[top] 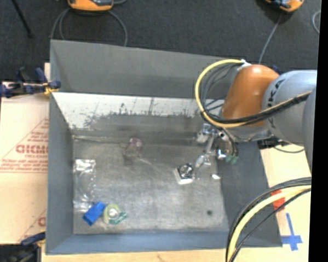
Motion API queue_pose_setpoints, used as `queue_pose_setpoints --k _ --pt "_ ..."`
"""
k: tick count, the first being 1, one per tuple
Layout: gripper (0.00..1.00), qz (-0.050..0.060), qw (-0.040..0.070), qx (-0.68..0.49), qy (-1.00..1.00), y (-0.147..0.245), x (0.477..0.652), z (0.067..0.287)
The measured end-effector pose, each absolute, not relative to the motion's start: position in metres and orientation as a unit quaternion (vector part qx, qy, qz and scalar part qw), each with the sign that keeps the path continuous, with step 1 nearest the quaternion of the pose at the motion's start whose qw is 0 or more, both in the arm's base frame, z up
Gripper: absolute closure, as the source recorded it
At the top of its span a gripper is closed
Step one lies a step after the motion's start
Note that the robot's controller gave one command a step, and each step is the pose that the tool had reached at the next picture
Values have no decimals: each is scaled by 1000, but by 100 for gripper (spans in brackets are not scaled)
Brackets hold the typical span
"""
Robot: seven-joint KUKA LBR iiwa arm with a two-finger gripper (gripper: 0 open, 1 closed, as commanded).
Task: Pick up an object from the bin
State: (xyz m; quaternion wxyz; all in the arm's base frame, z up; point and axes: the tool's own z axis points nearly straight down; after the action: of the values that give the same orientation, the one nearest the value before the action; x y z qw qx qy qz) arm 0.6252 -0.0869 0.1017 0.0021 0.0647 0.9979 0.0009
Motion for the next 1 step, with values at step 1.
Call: queue_pose_setpoints --k 1 --pt "0 -1 0 53 999 -79 615 101"
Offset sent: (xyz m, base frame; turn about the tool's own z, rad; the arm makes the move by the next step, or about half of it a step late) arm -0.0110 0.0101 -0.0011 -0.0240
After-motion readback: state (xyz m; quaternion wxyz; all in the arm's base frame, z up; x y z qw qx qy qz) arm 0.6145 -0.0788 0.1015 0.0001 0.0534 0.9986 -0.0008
